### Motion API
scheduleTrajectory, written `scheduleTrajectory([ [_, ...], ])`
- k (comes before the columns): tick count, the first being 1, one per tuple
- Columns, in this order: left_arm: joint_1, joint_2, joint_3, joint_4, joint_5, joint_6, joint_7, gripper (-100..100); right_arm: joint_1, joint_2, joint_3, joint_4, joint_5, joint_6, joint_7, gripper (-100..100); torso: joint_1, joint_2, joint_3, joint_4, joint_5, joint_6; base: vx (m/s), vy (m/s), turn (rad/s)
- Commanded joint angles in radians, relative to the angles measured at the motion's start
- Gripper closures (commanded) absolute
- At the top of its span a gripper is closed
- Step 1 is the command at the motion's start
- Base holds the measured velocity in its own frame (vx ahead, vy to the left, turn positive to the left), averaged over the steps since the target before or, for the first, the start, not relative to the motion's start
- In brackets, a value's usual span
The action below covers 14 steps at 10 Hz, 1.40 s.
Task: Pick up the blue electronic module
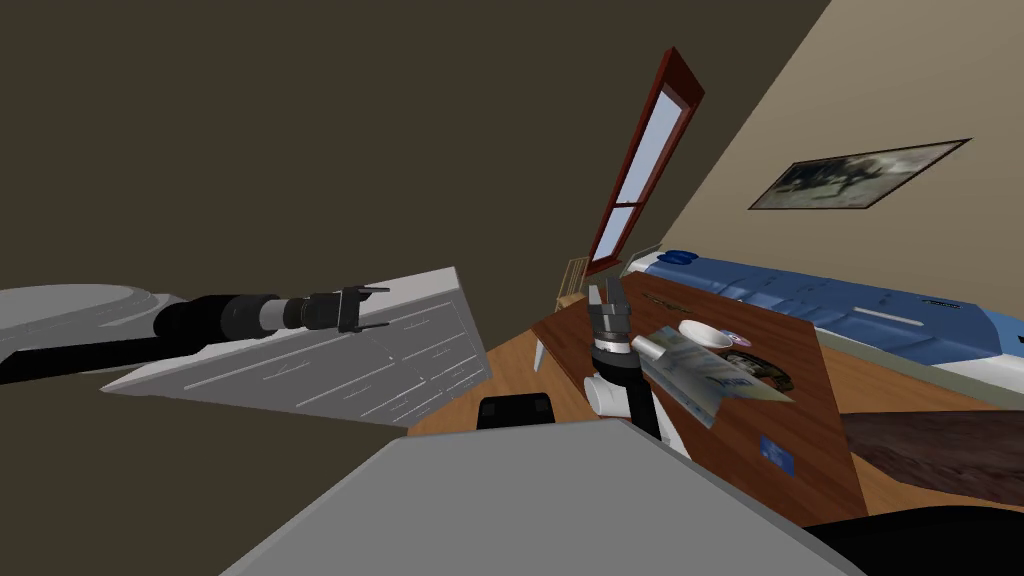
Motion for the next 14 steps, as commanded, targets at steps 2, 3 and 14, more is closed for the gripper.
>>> scheduleTrajectory([
  [2,-0.007,0.075,-0.005,0.035,-0.012,-0.021,-0.024,-100,0.0,0.0,0.0,0.0,0.0,0.0,0.0,0,0.0,0.0,0.0,0.0,0.0,0.0,-0.017,0.049,-0.044],
  [3,0.022,0.11,0.024,0.077,-0.052,-0.055,-0.057,-100,0.0,0.0,0.0,0.0,0.0,0.0,0.0,0,-0.002,0.0,0.0,0.0,0.0,-0.001,-0.014,0.043,-0.152],
  [14,0.197,0.432,0.158,0.266,-0.25,-0.213,-0.207,-100,0.0,0.0,0.0,0.0,0.0,0.0,0.0,0,0.0,-0.002,-0.001,0.0,0.001,-0.001,-0.013,0.071,-0.108],
])
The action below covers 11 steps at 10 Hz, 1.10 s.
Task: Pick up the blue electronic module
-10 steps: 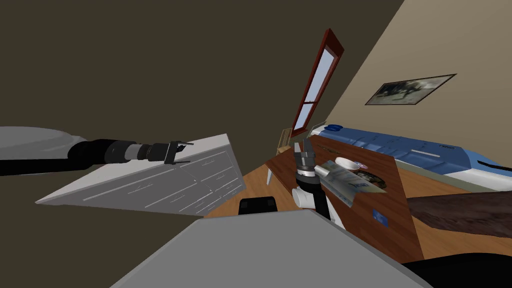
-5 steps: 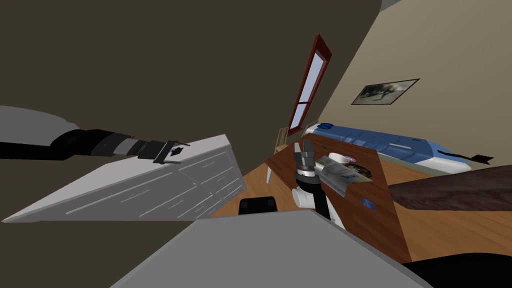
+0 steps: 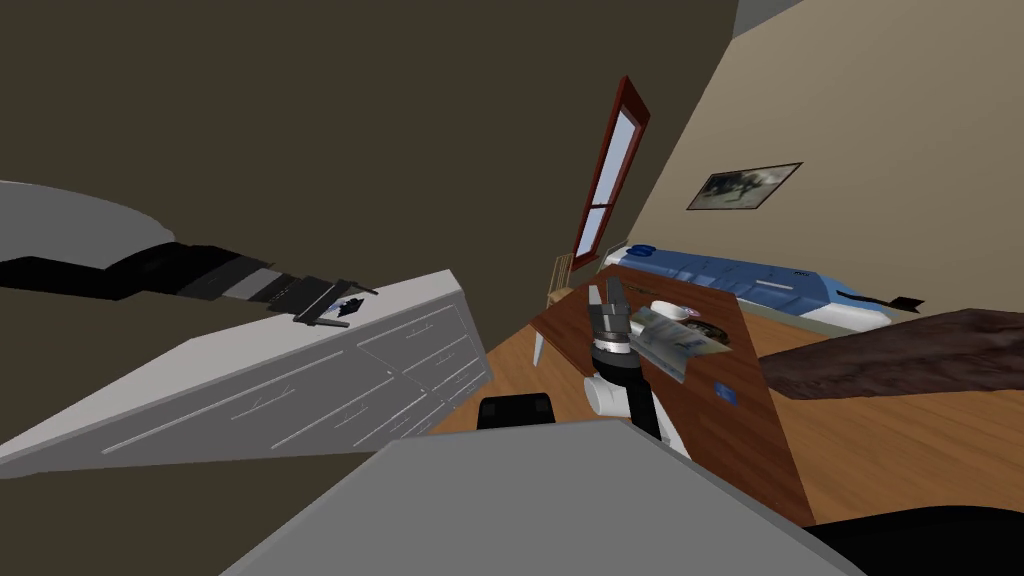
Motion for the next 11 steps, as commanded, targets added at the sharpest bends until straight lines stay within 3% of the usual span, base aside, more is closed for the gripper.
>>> scheduleTrajectory([
  [1,0.02,0.044,0.011,0.021,-0.015,-0.017,-0.017,-100,0.0,0.0,0.0,0.0,0.0,0.0,0.0,0,0.0,0.0,0.0,0.0,0.0,0.0,-0.017,0.084,-0.082],
  [2,0.058,0.077,0.034,0.054,-0.054,-0.045,-0.043,-100,0.0,0.0,0.0,0.0,0.0,0.0,0.0,0,0.0,0.0,0.0,0.0,0.0,-0.001,-0.011,0.098,-0.101],
  [3,0.058,0.094,0.034,0.054,-0.054,-0.045,-0.043,-100,0.0,0.0,0.0,0.0,0.0,0.0,0.0,0,0.001,0.0,0.0,0.0,0.0,0.0,-0.011,0.083,-0.081],
  [5,0.134,0.164,0.076,0.112,-0.116,-0.097,-0.09,-100,0.0,0.0,0.0,0.0,0.0,0.0,0.0,0,0.0,0.0,0.0,0.0,0.0,0.0,-0.005,0.117,-0.154],
  [6,0.134,0.183,0.076,0.112,-0.125,-0.097,-0.09,-100,0.0,0.0,0.0,0.0,0.0,0.0,0.0,0,0.003,-0.001,-0.001,0.0,0.001,0.0,-0.003,0.109,-0.072],
  [8,0.201,0.25,0.113,0.16,-0.188,-0.141,-0.13,-100,0.0,0.0,0.0,0.0,0.0,0.0,0.0,0,0.0,-0.001,0.0,0.0,0.0,0.0,-0.01,0.104,-0.104],
  [9,0.203,0.257,0.113,0.16,-0.188,-0.141,-0.13,-100,0.0,0.0,0.0,0.0,0.0,0.0,0.0,0,0.002,-0.001,0.0,0.0,0.001,-0.001,-0.005,0.089,-0.078],
  [11,0.263,0.314,0.144,0.197,-0.239,-0.176,-0.161,-100,0.0,0.0,0.0,0.0,0.0,0.0,0.0,0,-0.001,-0.001,-0.001,0.0,0.0,-0.001,0.002,0.081,-0.113],
])
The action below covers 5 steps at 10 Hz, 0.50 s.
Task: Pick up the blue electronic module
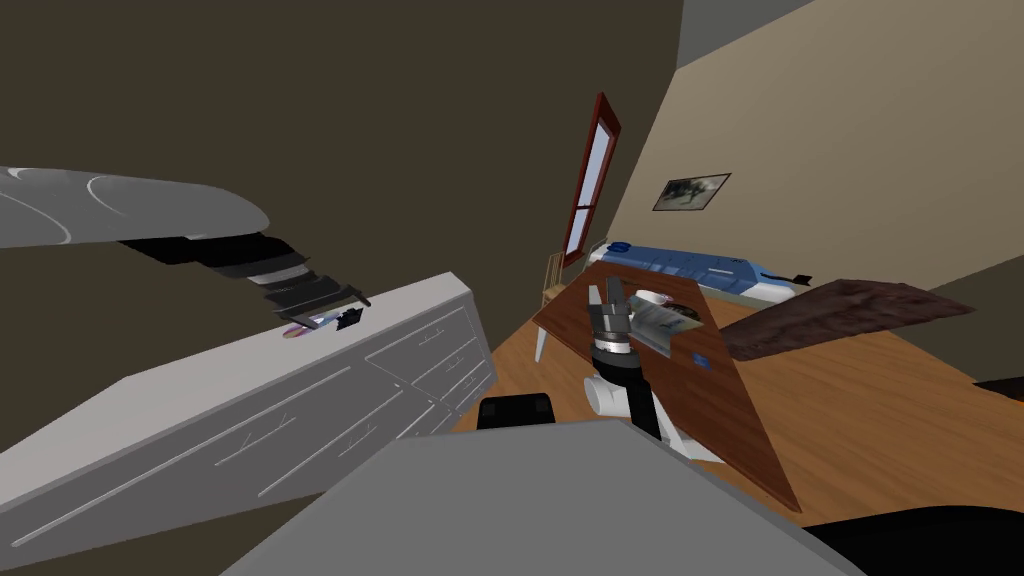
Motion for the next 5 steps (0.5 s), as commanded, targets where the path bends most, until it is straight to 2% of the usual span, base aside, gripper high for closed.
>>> scheduleTrajectory([
  [1,0.045,0.042,0.023,0.029,-0.033,-0.026,-0.026,-100,0.0,0.0,0.0,0.0,0.0,0.0,0.0,0,0.0,0.0,0.0,0.0,0.0,0.0,0.003,0.094,-0.109],
  [4,0.097,0.087,0.051,0.055,-0.074,-0.054,-0.051,-100,0.0,0.0,0.0,0.0,0.0,0.0,0.0,0,-0.001,-0.001,0.0,0.0,0.0,0.0,0.013,0.074,-0.092],
  [5,0.088,0.079,0.046,0.053,-0.065,-0.048,-0.046,-100,0.0,0.0,0.0,0.0,0.0,0.0,0.0,0,-0.001,-0.001,0.0,0.0,0.0,0.0,0.007,0.025,-0.014],
])
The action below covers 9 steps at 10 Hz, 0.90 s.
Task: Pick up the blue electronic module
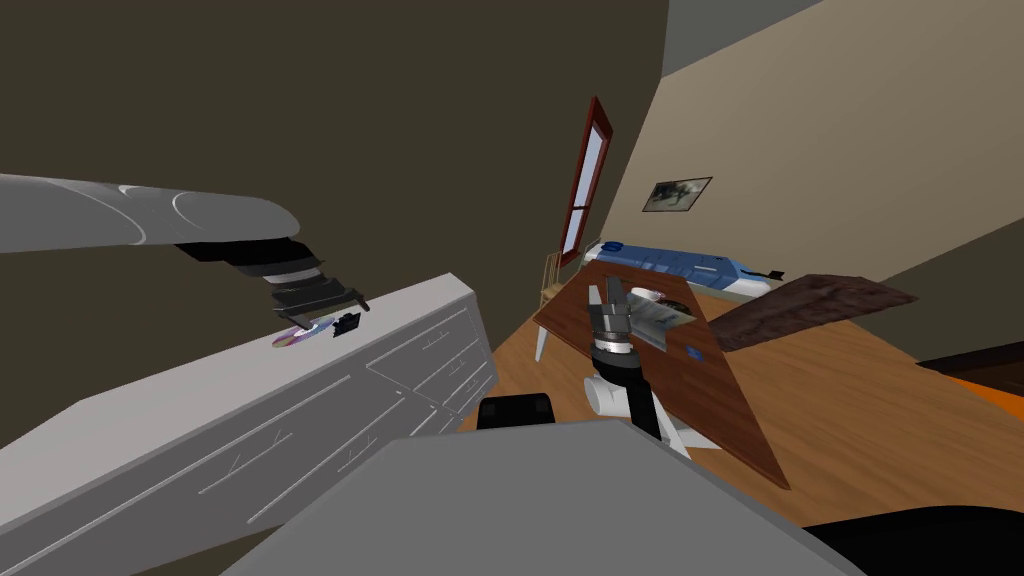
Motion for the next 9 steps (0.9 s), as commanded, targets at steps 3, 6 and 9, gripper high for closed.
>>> scheduleTrajectory([
  [3,0.028,-0.015,-0.013,-0.015,0.001,0.045,-0.002,-100,0.0,0.0,0.0,0.0,0.0,0.0,0.0,0,-0.003,0.001,0.001,0.0,-0.001,0.0,-0.012,-0.009,-0.036],
  [6,0.04,-0.013,-0.015,-0.013,0.005,0.058,-0.004,100,0.0,0.0,0.0,0.0,0.0,0.0,0.0,0,-0.003,0.002,0.001,0.001,-0.001,0.0,-0.015,-0.007,-0.012],
  [9,0.038,-0.012,-0.014,-0.013,0.005,0.054,-0.008,100,0.0,0.0,0.0,0.0,0.0,0.0,0.0,0,-0.004,0.0,0.0,-0.001,0.001,-0.001,0.0,0.002,-0.003],
])
